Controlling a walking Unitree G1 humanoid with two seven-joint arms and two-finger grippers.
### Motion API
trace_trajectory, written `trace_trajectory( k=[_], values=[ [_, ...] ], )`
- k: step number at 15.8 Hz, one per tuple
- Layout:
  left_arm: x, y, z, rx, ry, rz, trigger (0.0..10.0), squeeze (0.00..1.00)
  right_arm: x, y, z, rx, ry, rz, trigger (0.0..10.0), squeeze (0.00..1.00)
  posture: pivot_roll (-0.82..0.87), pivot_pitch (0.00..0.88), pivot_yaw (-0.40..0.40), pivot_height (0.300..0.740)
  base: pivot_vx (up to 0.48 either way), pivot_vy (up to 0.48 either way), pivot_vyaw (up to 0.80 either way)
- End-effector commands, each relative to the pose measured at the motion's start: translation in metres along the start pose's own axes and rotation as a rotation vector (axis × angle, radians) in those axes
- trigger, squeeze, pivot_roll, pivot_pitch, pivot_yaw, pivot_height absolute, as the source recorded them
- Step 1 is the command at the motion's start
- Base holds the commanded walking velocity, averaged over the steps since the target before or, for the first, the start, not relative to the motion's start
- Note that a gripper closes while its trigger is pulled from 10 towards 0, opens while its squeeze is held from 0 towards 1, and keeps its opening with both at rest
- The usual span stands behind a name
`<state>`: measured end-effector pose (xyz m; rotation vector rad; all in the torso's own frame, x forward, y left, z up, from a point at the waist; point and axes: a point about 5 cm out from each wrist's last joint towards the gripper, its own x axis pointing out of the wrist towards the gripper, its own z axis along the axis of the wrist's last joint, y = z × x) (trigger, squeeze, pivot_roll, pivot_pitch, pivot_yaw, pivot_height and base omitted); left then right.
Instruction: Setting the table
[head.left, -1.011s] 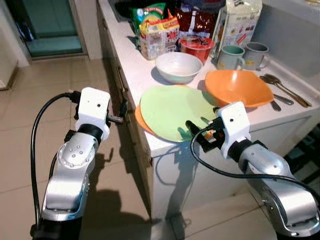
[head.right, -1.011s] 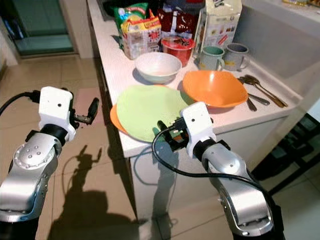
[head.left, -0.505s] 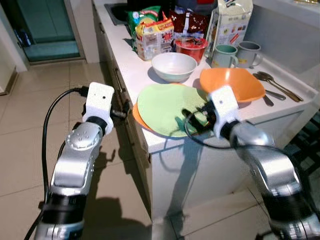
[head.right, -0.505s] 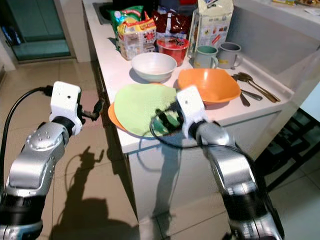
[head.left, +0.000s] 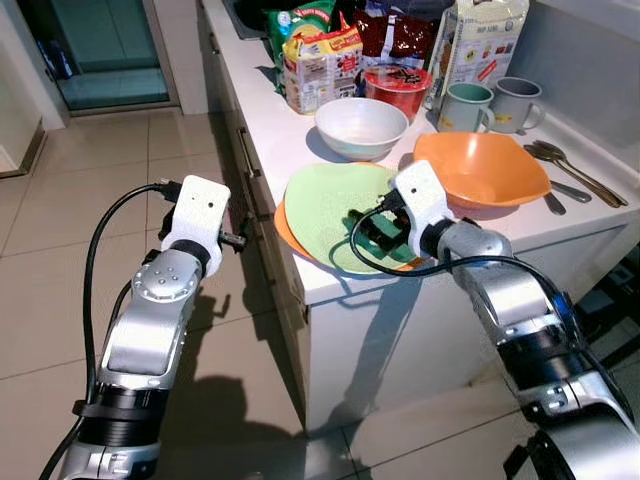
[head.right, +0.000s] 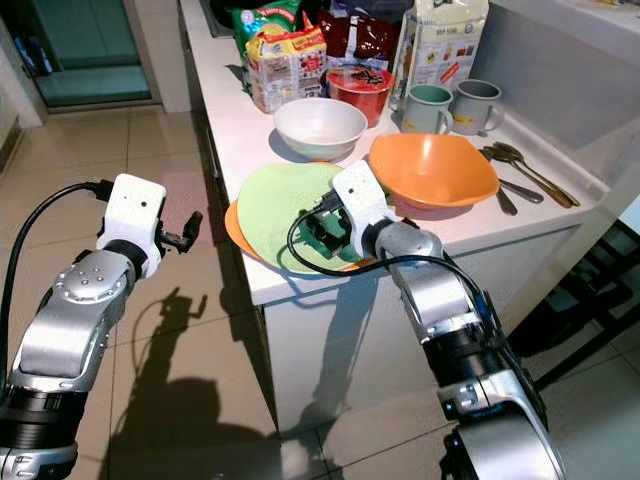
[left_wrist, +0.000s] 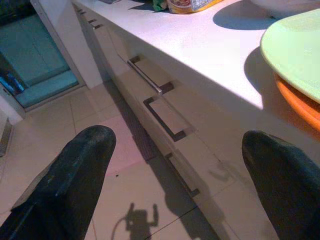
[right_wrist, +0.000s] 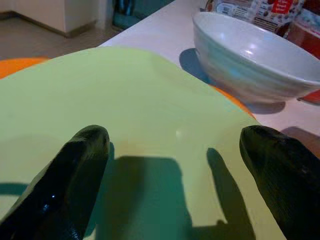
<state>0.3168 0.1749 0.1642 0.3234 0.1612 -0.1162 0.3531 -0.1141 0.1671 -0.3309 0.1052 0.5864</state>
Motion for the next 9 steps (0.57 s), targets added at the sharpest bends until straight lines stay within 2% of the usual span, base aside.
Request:
trace_trajectory(
  k=[1, 6, 9],
  values=[
    [0.0, -0.004, -0.006, 0.019, 0.024, -0.009, 10.0, 0.0, 0.002, 0.0, -0.003, -0.034, 0.014, 0.019, 10.0, 0.0, 0.05, 0.0, -0.019, 0.74, 0.0, 0.0, 0.0],
    [0.0, -0.023, -0.008, 0.043, 0.034, -0.063, 10.0, 0.0, 0.007, 0.001, -0.011, -0.07, 0.04, 0.041, 10.0, 0.0, 0.05, 0.0, -0.023, 0.74, 0.0, 0.0, 0.0],
    [0.001, -0.032, -0.008, 0.053, 0.032, -0.085, 10.0, 0.0, 0.011, 0.009, -0.014, -0.059, 0.044, 0.078, 10.0, 0.0, 0.05, 0.0, -0.023, 0.74, 0.0, 0.0, 0.0]
  ],
)
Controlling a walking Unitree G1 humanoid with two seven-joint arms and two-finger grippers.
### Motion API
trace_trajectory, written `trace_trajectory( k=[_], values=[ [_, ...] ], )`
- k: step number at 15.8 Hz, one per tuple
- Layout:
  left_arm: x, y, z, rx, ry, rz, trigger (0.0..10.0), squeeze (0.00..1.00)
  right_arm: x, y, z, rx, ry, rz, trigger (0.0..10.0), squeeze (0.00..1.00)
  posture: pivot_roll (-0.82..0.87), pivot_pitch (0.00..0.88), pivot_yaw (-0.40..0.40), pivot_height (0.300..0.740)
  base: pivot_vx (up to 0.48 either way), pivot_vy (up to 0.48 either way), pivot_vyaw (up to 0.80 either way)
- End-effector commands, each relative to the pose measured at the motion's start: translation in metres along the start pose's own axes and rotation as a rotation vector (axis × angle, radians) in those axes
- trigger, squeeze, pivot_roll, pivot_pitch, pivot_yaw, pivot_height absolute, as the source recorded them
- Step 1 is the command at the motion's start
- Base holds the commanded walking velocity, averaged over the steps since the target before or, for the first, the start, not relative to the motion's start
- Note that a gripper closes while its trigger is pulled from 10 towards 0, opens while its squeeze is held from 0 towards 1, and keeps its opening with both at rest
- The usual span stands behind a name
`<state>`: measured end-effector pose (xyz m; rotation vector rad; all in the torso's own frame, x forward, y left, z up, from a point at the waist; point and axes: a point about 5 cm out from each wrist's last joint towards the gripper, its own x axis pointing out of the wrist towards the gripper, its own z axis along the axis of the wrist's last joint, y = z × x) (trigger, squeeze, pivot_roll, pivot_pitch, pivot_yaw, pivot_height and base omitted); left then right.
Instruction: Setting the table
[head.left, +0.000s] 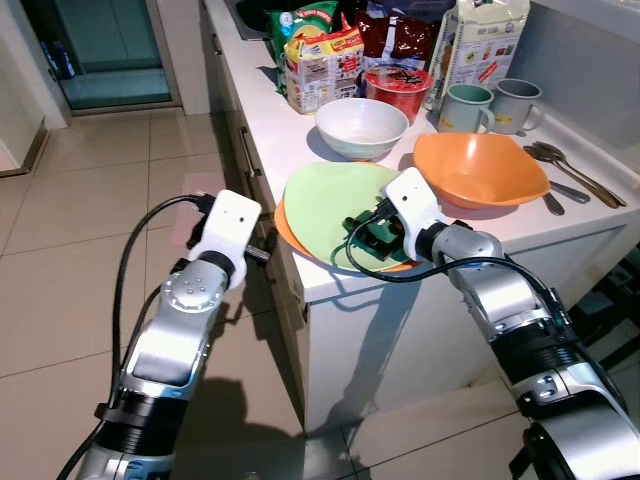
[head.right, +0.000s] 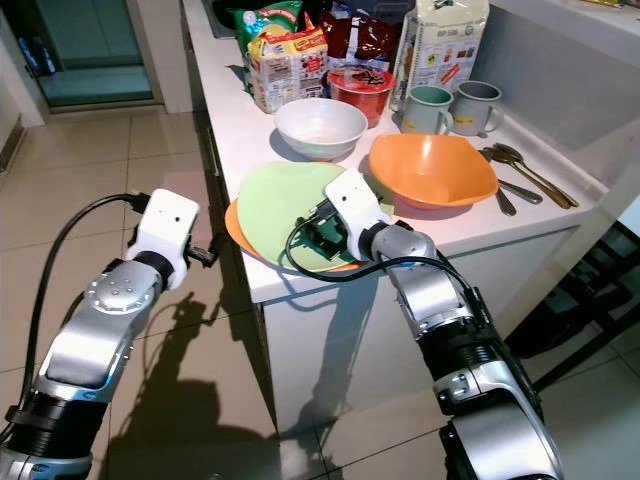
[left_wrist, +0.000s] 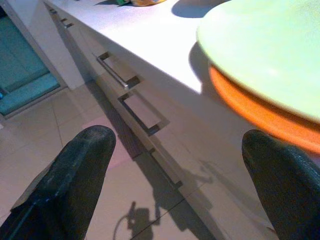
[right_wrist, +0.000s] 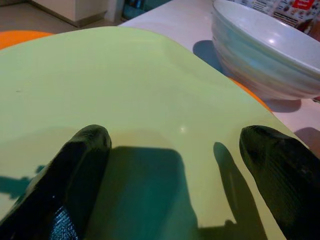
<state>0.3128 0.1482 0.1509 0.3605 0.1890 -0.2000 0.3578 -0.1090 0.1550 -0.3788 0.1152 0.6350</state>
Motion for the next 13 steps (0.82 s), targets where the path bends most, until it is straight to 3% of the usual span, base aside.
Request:
trace_trajectory(
  k=[1, 6, 10, 13],
  values=[
    [0.001, -0.003, -0.001, 0.012, 0.009, -0.004, 10.0, 0.0, 0.004, 0.008, -0.003, -0.01, 0.023, 0.049, 10.0, 0.0, 0.05, 0.0, -0.023, 0.74, 0.0, 0.0, 0.0],
    [0.002, -0.004, 0.007, 0.019, -0.018, -0.009, 10.0, 0.0, 0.012, 0.023, 0.006, 0.004, -0.017, 0.115, 10.0, 0.0, 0.05, 0.0, -0.024, 0.74, 0.0, 0.0, 0.0],
    [0.001, -0.005, 0.006, 0.012, -0.017, -0.011, 10.0, 0.0, 0.014, 0.026, 0.009, 0.018, -0.032, 0.121, 10.0, 0.0, 0.05, 0.0, -0.027, 0.74, 0.0, 0.0, 0.0],
    [-0.004, 0.013, -0.008, -0.029, 0.035, 0.033, 10.0, 0.0, 0.014, 0.023, 0.012, 0.028, -0.04, 0.114, 10.0, 0.0, 0.05, 0.0, -0.027, 0.74, 0.0, 0.0, 0.0]
  ],
)
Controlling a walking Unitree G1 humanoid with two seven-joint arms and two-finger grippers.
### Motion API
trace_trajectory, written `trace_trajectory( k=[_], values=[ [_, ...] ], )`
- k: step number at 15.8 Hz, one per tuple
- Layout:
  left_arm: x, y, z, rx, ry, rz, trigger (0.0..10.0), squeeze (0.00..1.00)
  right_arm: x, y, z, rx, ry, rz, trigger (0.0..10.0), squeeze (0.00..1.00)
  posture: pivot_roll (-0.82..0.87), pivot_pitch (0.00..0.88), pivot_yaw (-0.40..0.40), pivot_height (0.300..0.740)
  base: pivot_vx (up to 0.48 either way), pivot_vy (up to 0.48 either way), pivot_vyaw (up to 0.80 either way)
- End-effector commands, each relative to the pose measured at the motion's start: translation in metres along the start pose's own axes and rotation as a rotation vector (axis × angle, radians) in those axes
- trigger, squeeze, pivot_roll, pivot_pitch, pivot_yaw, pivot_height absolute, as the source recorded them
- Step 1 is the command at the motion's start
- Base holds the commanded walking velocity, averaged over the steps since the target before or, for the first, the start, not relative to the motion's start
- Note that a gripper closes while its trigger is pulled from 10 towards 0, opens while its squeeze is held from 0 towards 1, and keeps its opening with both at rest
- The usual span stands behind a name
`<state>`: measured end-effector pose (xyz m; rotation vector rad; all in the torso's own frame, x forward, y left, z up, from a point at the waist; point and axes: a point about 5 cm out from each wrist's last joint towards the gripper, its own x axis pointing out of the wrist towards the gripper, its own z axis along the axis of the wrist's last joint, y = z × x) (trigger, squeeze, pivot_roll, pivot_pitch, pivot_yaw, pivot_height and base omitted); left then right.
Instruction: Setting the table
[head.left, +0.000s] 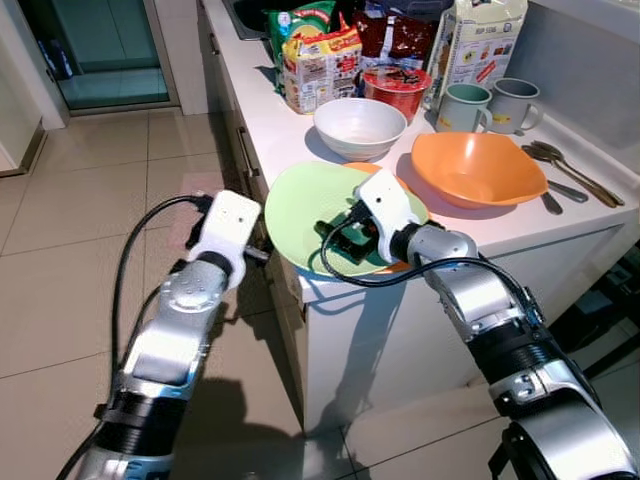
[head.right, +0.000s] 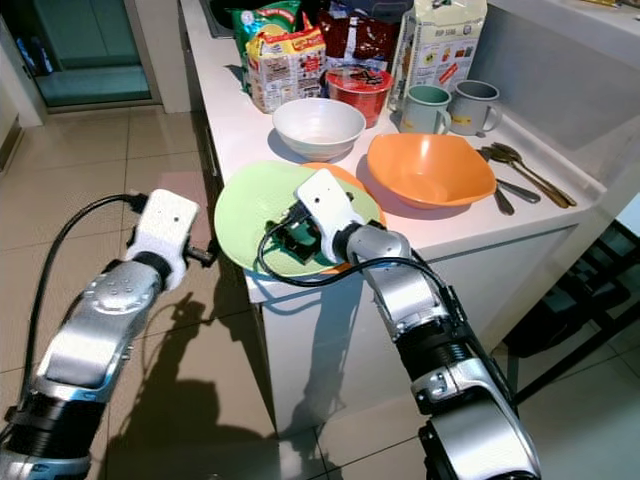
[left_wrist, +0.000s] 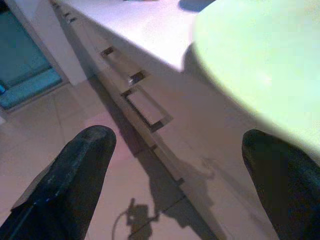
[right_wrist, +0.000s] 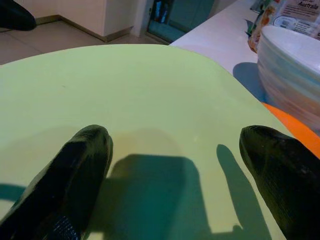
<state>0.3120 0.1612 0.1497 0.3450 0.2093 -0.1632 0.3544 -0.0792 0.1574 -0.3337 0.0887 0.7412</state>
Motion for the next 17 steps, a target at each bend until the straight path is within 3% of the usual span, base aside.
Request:
trace_trajectory(
  k=[1, 5, 6, 7, 8, 9, 10, 11, 12, 14, 17],
  values=[
    [-0.004, 0.013, -0.008, -0.018, 0.033, 0.021, 10.0, 0.0, 0.0, -0.002, -0.002, 0.006, 0.015, 0.01, 10.0, 0.0, 0.05, 0.0, -0.03, 0.74, 0.0, 0.0, 0.0],
    [-0.013, 0.042, -0.017, -0.075, 0.053, 0.074, 10.0, 0.0, 0.0, -0.004, -0.002, 0.008, 0.014, 0.003, 10.0, 0.0, 0.06, 0.0, -0.032, 0.74, 0.0, 0.0, 0.0],
    [-0.014, 0.047, -0.016, -0.123, 0.049, 0.082, 10.0, 0.0, 0.001, -0.004, -0.001, 0.008, 0.012, 0.001, 10.0, 0.0, 0.06, 0.0, -0.033, 0.74, 0.0, 0.0, 0.0],
    [-0.016, 0.05, -0.011, -0.238, 0.024, 0.054, 10.0, 0.13, 0.001, -0.005, 0.0, 0.009, 0.008, -0.002, 10.0, 0.0, 0.06, 0.0, -0.033, 0.74, 0.0, 0.0, 0.0],
    [-0.017, 0.049, -0.008, -0.291, 0.007, 0.028, 10.0, 0.13, 0.001, -0.005, 0.001, 0.01, 0.007, -0.002, 10.0, 0.0, 0.06, 0.0, -0.033, 0.74, 0.0, 0.0, 0.0],
    [-0.019, 0.039, 0.002, -0.411, -0.028, -0.075, 10.0, 1.0, 0.002, -0.005, 0.002, 0.01, 0.0, -0.001, 10.0, 0.0, 0.06, 0.0, -0.034, 0.74, 0.0, 0.0, 0.0],
    [-0.021, 0.033, 0.006, -0.453, -0.036, -0.124, 10.0, 1.0, 0.003, -0.004, 0.003, 0.009, -0.005, 0.001, 10.0, 0.0, 0.06, 0.0, -0.034, 0.74, 0.0, 0.0, 0.0],
    [-0.022, 0.028, 0.008, -0.496, -0.036, -0.17, 10.0, 0.93, 0.003, -0.003, 0.005, 0.009, -0.009, 0.004, 10.0, 0.0, 0.06, 0.0, -0.033, 0.74, 0.0, 0.0, 0.0],
    [-0.024, 0.02, 0.01, -0.571, -0.032, -0.23, 10.0, 0.0, 0.005, -0.001, 0.007, 0.007, -0.018, 0.009, 10.0, 0.0, 0.06, 0.0, -0.032, 0.74, 0.0, 0.0, 0.0],
    [-0.026, 0.016, 0.013, -0.635, -0.025, -0.292, 10.0, 0.0, 0.006, -0.001, 0.01, 0.005, -0.029, 0.012, 10.0, 0.0, 0.06, 0.0, -0.032, 0.74, 0.0, 0.0, 0.0],
    [-0.031, 0.013, 0.01, -0.625, 0.041, -0.327, 10.0, 0.0, 0.006, -0.001, 0.015, 0.002, -0.045, 0.013, 10.0, 0.0, 0.06, 0.0, -0.033, 0.74, 0.0, 0.0, 0.0]
  ],
)
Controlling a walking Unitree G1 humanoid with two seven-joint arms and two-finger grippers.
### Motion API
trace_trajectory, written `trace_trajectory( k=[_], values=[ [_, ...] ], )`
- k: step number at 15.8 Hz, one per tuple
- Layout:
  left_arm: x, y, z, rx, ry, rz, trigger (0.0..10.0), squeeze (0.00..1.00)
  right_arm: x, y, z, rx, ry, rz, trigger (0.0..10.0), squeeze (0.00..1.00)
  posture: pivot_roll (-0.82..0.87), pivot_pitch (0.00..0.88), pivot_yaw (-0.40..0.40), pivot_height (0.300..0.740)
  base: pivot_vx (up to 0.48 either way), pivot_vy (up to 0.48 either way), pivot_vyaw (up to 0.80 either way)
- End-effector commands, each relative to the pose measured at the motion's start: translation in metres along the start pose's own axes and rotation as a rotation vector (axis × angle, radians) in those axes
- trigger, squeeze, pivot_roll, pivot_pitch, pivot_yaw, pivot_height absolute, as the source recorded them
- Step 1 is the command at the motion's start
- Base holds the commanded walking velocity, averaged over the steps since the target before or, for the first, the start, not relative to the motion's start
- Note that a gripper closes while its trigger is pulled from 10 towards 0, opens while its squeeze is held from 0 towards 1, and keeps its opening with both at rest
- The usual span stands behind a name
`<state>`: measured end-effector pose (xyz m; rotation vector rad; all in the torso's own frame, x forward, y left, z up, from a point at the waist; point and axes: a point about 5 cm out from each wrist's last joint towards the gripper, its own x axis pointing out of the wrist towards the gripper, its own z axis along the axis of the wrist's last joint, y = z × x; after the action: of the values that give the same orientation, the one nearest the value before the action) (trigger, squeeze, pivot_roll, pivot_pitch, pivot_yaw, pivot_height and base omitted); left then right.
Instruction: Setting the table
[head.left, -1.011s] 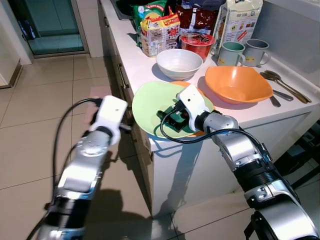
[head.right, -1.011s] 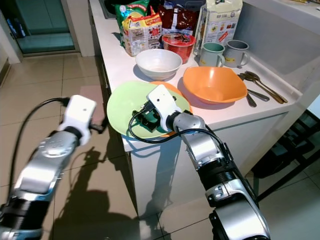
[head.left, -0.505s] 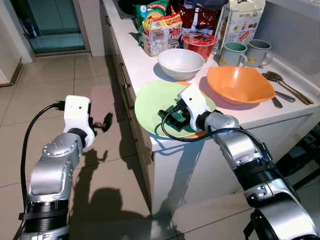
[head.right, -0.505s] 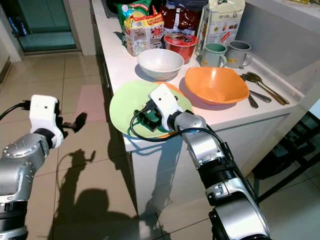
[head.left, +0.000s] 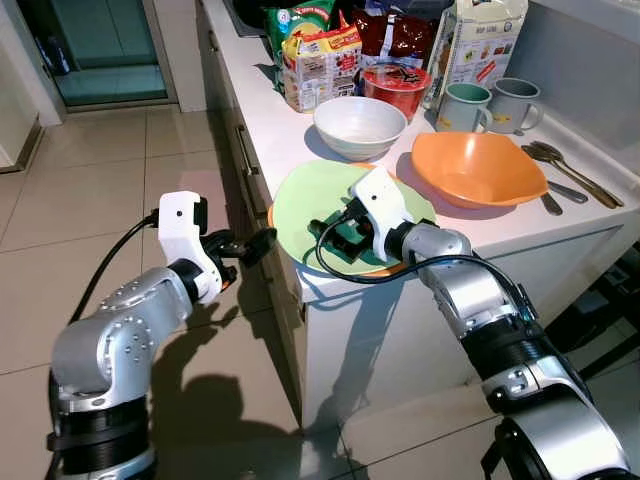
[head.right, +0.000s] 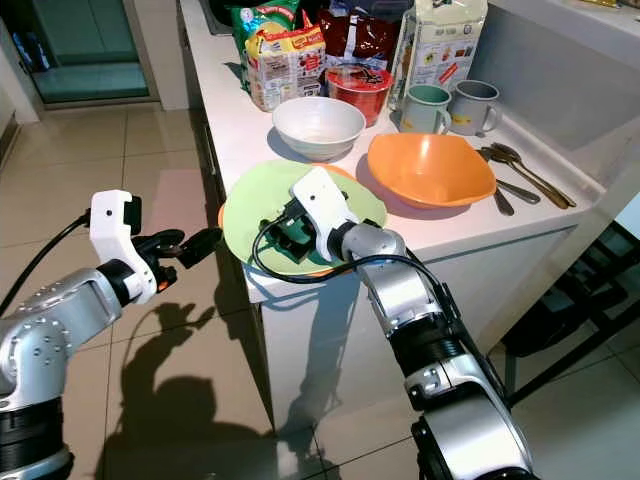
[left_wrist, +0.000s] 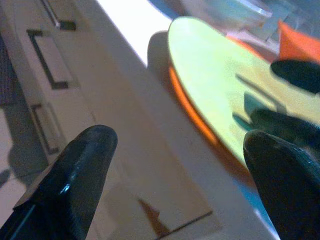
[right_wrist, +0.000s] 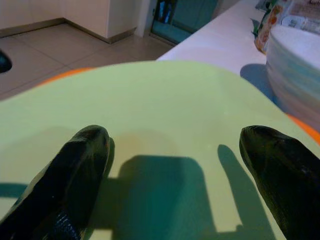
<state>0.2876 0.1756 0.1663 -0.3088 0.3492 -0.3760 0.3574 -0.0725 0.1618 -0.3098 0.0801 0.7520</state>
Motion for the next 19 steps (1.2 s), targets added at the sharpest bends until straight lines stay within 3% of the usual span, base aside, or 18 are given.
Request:
trace_trajectory(
  k=[1, 5, 7, 9, 11, 16, 19],
  values=[
    [-0.002, -0.003, 0.0, -0.004, 0.023, -0.015, 10.0, 0.0, 0.001, -0.003, 0.01, -0.015, -0.033, 0.004, 10.0, 0.0, 0.06, 0.0, -0.032, 0.74, 0.0, 0.0, 0.0],
    [-0.004, -0.003, -0.004, 0.002, 0.058, 0.0, 10.0, 0.0, 0.002, -0.001, 0.014, -0.025, -0.055, 0.005, 10.0, 0.0, 0.06, 0.0, -0.031, 0.74, 0.0, 0.0, 0.0],
    [-0.002, 0.002, -0.002, 0.012, 0.043, 0.05, 10.0, 0.0, -0.002, -0.012, 0.022, -0.047, -0.076, -0.032, 10.0, 0.0, 0.06, 0.0, -0.03, 0.74, 0.0, 0.0, 0.0],
    [-0.001, 0.004, -0.003, 0.01, 0.049, 0.071, 10.0, 0.0, -0.013, -0.033, 0.019, -0.113, -0.001, -0.087, 10.0, 0.0, 0.05, 0.0, -0.026, 0.74, 0.0, 0.0, 0.0],
    [0.0, 0.001, -0.003, 0.0, 0.05, 0.054, 10.0, 0.0, -0.016, -0.038, 0.009, -0.122, 0.067, -0.071, 10.0, 0.0, 0.05, 0.0, -0.026, 0.74, 0.0, 0.0, 0.0],
    [0.0, -0.005, -0.004, 0.003, 0.061, 0.02, 10.0, 0.0, -0.021, -0.045, -0.002, -0.079, 0.186, 0.029, 10.0, 0.0, 0.05, 0.0, -0.028, 0.74, 0.0, 0.0, 0.0],
    [0.0, -0.007, -0.005, -0.001, 0.065, 0.012, 10.0, 0.0, -0.017, -0.037, -0.004, -0.075, 0.201, 0.081, 10.0, 0.0, 0.05, 0.0, -0.029, 0.74, 0.0, 0.0, 0.0]
  ],
)
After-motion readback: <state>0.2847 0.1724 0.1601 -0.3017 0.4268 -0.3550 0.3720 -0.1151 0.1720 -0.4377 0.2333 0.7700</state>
